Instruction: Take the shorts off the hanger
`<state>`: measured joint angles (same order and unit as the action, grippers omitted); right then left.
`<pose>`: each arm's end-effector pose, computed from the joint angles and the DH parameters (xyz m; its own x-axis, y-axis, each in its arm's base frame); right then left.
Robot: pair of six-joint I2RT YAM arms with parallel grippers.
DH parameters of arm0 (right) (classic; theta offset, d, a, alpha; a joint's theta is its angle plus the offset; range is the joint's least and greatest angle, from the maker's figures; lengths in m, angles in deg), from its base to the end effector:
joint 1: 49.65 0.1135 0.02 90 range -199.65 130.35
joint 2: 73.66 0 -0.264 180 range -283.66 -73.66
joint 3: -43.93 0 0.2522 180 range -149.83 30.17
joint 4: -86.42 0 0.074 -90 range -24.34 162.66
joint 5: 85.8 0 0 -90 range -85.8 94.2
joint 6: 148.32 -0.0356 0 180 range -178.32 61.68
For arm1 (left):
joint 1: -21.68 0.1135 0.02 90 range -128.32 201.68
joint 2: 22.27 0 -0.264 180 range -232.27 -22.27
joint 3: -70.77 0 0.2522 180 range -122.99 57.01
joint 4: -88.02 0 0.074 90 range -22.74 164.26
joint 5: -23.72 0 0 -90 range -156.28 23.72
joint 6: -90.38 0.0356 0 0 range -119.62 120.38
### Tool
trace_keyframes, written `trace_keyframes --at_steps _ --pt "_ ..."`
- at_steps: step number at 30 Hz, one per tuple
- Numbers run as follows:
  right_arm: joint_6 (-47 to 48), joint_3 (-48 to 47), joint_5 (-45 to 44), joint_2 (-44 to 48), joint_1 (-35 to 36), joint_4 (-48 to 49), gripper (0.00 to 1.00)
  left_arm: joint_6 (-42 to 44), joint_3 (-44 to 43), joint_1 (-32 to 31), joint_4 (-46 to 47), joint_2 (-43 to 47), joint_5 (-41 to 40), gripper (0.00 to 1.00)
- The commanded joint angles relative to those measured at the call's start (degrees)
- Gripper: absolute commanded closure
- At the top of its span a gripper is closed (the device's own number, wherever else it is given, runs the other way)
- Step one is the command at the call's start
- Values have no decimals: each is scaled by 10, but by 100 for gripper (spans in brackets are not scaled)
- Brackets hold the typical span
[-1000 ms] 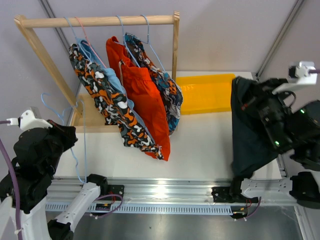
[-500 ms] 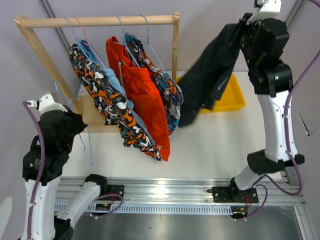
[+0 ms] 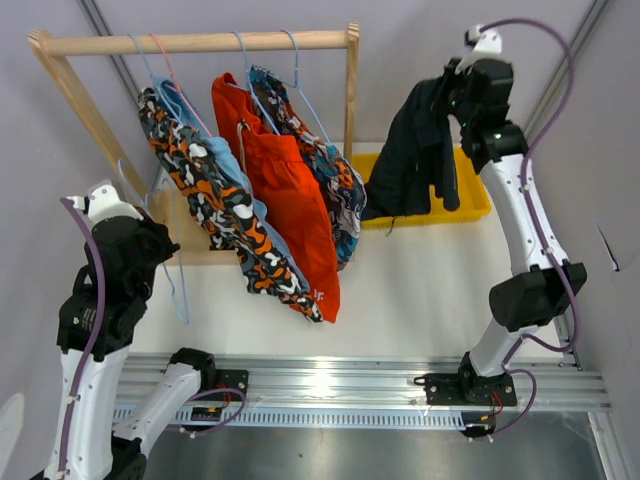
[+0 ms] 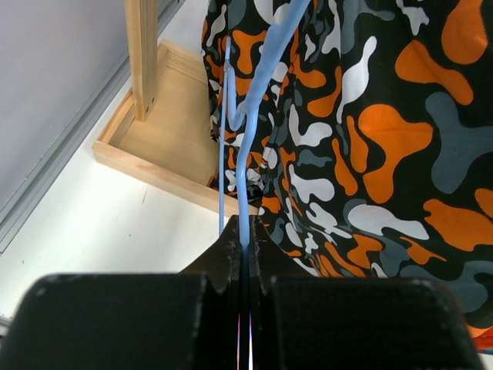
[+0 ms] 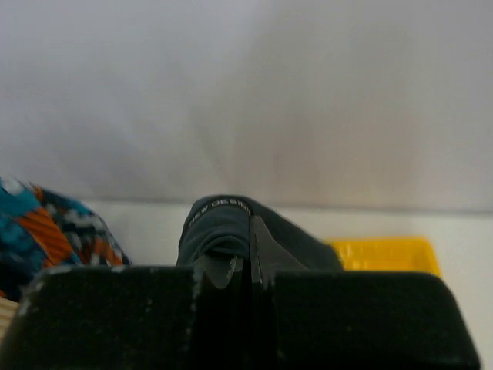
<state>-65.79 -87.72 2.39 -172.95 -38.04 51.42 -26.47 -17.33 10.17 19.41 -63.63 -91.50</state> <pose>0.3775 0.0764 0.5040 -0.0669 0.1189 -0.9906 -0.1629 0.9782 0.1284 0.0944 -0.0037 0.4321 -0.2322 -0.3697 -0.8997 -0.3495 0.8949 -0.2775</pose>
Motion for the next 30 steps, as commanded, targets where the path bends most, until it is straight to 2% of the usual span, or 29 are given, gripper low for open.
trace_keyframes --at_steps 1,4,6,7,9,10,13,14,24,30 --pt "-34 131 38 12 -12 126 100 9 -3 -1 39 -9 -12 100" --pt "-74 227 58 -8 -26 188 100 12 -18 -1 40 -20 -19 100" --pt "-88 252 58 -27 -34 200 100 15 -33 -1 35 -26 -35 100" --pt "-94 259 59 -35 -34 190 87 19 -52 -1 32 -28 -41 100" --pt "-108 255 42 -51 -34 168 36 33 -69 -1 23 -38 -57 100" --pt "-112 253 29 -52 -32 141 1 39 -94 -2 21 -42 -71 100" --pt "-132 281 2 -18 -32 118 0 62 -126 -1 21 -56 -89 100" --pt "-138 319 0 0 -30 120 1 74 -137 -1 25 -61 -89 100" --pt "-169 573 -2 277 42 145 1 134 -242 17 92 -158 -54 100" --pt "-171 633 7 381 75 123 1 146 -291 59 132 -240 -22 100"
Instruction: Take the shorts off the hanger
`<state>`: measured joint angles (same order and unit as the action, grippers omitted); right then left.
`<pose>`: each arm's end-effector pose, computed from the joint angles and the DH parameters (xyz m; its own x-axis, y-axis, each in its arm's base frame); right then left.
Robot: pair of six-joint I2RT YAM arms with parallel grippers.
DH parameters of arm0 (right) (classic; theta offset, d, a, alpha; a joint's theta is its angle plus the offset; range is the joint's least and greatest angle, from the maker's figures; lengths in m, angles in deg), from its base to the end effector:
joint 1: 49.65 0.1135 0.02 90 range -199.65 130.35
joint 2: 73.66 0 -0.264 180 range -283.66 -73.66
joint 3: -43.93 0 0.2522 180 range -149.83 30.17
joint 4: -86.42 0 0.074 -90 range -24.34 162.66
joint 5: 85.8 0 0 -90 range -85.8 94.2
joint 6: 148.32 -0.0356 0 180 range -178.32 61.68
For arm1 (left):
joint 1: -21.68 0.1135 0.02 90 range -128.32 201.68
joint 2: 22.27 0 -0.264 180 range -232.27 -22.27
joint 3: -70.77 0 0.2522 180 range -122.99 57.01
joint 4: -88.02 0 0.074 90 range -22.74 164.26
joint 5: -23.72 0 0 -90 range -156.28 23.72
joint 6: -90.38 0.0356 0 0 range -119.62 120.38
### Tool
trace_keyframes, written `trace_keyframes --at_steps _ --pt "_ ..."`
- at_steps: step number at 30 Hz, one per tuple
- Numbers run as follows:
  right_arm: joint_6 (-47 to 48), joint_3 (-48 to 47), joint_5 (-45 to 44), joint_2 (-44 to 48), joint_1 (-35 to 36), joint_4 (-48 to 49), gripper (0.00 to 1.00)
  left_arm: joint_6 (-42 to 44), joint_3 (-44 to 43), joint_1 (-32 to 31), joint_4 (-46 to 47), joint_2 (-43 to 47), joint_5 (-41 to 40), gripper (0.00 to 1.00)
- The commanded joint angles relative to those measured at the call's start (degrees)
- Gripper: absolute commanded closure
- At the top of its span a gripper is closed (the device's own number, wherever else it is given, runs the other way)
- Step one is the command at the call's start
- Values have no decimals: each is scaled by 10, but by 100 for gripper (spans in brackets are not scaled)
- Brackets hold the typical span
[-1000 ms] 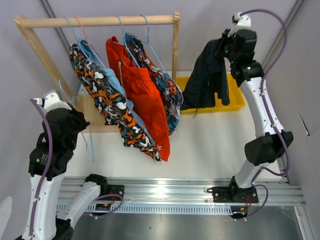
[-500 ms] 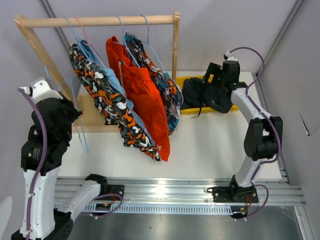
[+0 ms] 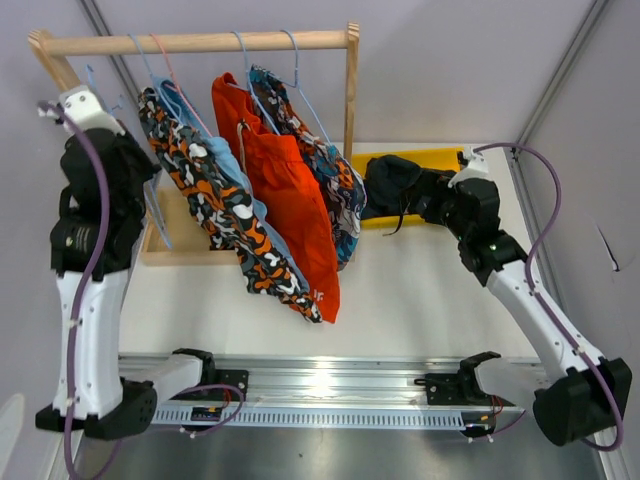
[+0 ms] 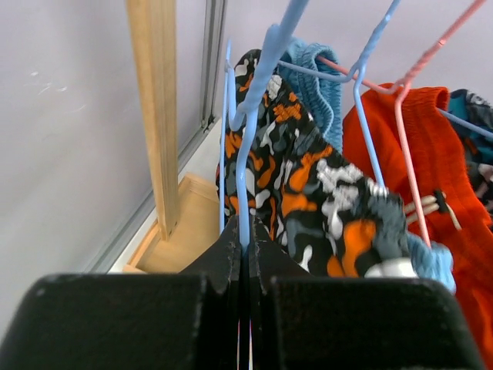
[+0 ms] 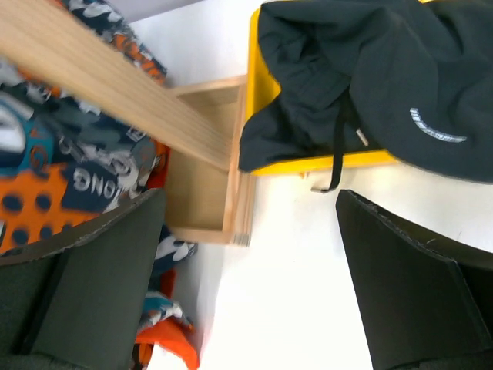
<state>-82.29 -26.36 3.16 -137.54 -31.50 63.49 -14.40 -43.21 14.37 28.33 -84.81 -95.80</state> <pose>0.2468 0.0802 0.3475 -0.3667 0.3072 -0.8781 -0.1597 0.9091 0.3848 0.1603 -0.0029 0.5299 -0.0425 -0.2184 -0.9749 -0.3969 0.8992 -0.1841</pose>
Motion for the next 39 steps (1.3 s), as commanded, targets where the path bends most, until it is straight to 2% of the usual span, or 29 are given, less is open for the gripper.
trace_keyframes --at_steps 1,11,19,26,32,35,36,39 --pt "-2 27 -1 36 15 -2 0 27 -37 22 49 -48 22 100" --pt "17 18 -5 82 57 -70 1 49 -148 48 77 -149 6 100" --pt "2 5 -75 103 123 -108 1 35 -159 67 88 -195 20 100" --pt "-3 -10 -132 86 187 -136 1 5 -199 140 60 -267 86 100" --pt "-14 -8 -169 83 232 -146 1 -10 -196 152 51 -264 99 100" --pt "-13 -13 -179 84 239 -150 1 -16 -178 152 41 -247 101 93" --pt "-13 -18 -184 86 243 -154 1 -16 -164 152 38 -229 98 83" --pt "-9 -21 -190 97 246 -156 0 -21 -154 152 16 -196 94 76"
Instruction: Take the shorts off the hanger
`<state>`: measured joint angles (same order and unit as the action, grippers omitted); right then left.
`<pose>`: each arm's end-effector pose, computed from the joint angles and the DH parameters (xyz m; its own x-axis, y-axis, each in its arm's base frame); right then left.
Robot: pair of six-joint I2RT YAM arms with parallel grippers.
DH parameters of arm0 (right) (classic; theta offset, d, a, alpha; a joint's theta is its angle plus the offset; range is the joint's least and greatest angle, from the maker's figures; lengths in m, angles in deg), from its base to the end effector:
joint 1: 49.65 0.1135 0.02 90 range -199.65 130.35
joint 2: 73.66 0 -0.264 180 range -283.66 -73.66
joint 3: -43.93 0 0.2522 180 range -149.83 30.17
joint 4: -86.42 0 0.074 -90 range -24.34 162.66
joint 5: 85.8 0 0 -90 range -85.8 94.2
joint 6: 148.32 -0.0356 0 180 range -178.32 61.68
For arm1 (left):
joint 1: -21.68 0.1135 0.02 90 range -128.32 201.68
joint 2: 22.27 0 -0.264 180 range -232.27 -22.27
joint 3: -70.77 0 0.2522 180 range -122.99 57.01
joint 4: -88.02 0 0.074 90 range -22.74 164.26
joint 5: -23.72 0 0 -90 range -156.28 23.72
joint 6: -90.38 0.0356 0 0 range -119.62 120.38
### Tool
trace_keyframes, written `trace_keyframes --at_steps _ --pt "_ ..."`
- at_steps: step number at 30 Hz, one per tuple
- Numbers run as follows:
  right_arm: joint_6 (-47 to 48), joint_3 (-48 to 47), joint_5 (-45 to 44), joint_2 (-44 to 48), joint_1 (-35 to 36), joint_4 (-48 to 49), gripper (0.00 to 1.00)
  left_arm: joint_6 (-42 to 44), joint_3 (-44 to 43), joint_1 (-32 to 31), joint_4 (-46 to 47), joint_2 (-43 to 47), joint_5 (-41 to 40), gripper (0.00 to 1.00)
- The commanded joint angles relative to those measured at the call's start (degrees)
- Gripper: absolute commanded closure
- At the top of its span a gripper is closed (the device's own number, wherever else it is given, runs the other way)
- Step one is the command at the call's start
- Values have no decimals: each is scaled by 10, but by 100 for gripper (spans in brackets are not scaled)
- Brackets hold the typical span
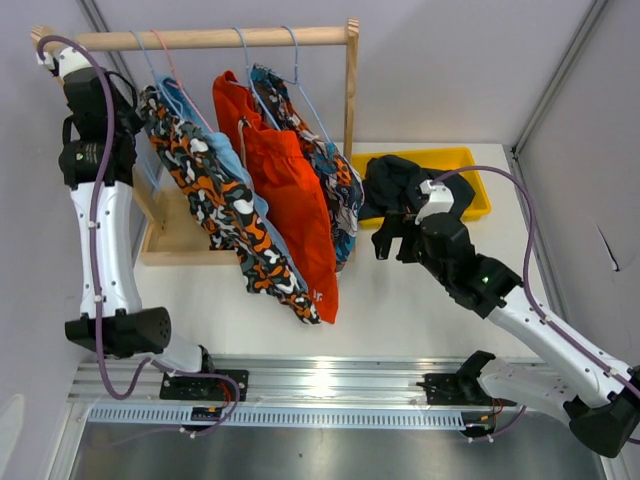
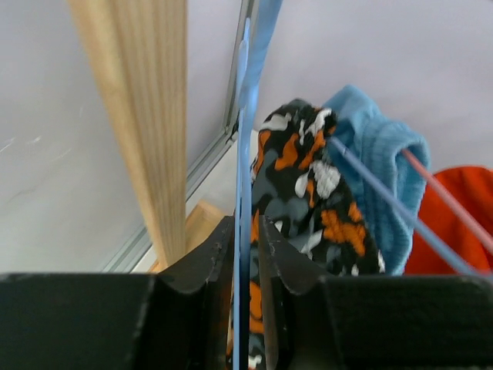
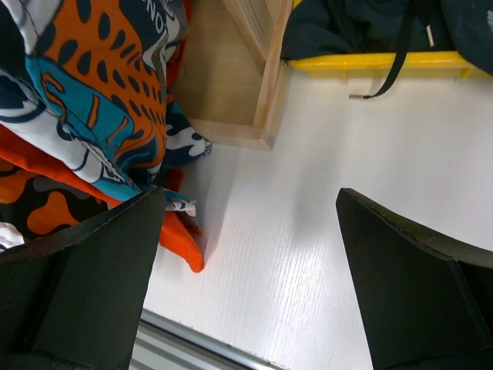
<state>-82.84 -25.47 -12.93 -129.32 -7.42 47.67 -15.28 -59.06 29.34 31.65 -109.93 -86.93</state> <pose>0.1655 0.1360 0.3457 -0.4693 0.1096 -0.8762 -0.2746 0.9249 0.2628 0.2958 0.0525 0.5203 -0.1090 -0.2695 -0.9568 -0.5120 0.8403 -0.1784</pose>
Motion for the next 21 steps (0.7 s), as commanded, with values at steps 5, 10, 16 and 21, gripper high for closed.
trace_keyframes --at_steps 5,10,16,21 --pt "-5 -22 -26 43 6 -2 0 -11 9 2 -44 86 11 62" --pt "-10 -3 -22 96 7 -16 1 -20 -16 2 -95 102 34 26" --pt "-7 10 -25 141 7 -34 1 -43 -46 -14 -107 122 111 12" --pt "-11 15 -21 164 7 -40 0 -68 -52 -44 -92 118 166 7"
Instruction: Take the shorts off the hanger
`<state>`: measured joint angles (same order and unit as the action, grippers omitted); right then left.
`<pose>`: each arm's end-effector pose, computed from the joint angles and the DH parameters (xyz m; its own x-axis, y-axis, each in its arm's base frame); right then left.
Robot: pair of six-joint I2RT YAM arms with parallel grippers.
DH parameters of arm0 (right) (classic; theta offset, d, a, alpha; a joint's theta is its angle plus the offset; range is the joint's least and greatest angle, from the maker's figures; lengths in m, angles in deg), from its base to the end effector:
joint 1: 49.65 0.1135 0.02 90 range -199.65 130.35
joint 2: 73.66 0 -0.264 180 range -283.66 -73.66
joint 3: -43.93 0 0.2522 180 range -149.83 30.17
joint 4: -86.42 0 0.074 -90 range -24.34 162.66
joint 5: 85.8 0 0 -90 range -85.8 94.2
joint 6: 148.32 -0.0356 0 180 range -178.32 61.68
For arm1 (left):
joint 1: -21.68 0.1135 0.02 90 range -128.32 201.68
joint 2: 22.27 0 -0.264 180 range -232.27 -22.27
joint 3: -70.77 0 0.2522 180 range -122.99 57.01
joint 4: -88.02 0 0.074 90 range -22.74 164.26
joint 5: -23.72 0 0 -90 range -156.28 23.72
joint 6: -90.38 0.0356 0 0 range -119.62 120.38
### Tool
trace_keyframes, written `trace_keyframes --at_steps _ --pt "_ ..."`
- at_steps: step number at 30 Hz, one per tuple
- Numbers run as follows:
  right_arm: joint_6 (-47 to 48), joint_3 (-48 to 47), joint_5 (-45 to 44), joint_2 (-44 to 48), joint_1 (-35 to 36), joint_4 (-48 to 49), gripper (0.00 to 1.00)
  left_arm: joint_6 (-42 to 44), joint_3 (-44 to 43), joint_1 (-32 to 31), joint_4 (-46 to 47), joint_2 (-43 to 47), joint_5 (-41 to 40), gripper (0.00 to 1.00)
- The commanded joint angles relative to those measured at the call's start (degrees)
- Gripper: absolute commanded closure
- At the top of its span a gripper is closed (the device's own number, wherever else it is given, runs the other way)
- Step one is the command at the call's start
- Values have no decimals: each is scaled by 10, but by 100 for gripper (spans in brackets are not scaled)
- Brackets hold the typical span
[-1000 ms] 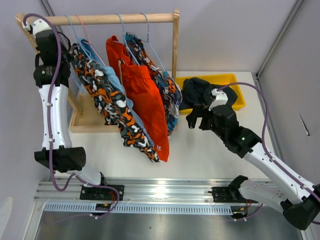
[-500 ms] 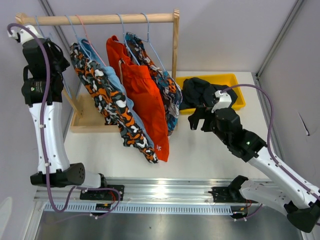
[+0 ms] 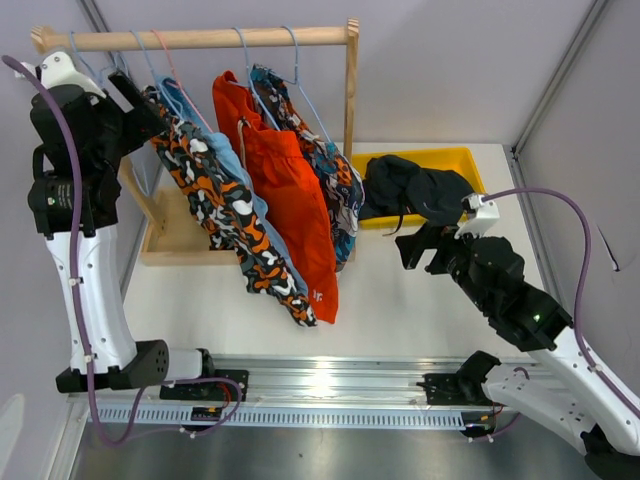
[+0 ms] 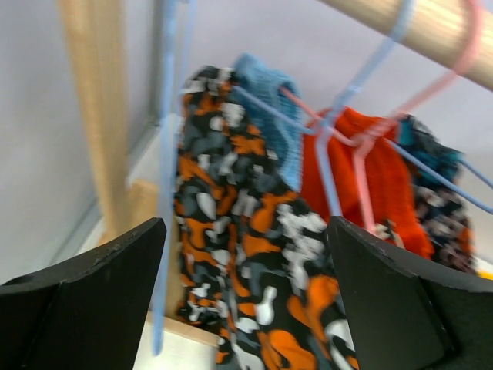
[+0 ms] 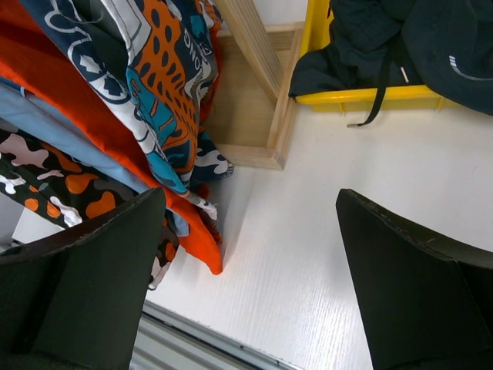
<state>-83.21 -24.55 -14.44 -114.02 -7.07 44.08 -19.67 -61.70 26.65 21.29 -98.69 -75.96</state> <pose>0.1150 0.0902 0.3769 -0.3379 0.2311 -0.9124 -0.2985 0.8930 0.3368 0.2048 0.0238 0.5591 -0.0877 -0.3469 -0.9338 -0.2982 0.9036 -0.3076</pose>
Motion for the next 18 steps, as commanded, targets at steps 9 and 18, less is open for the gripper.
trace_keyframes --at_steps 9,18 --pt "4 22 -17 31 3 -12 1 -39 -78 -108 11 -60 16 16" --pt "23 12 -30 49 2 -34 1 -59 -65 -119 18 -77 -64 30"
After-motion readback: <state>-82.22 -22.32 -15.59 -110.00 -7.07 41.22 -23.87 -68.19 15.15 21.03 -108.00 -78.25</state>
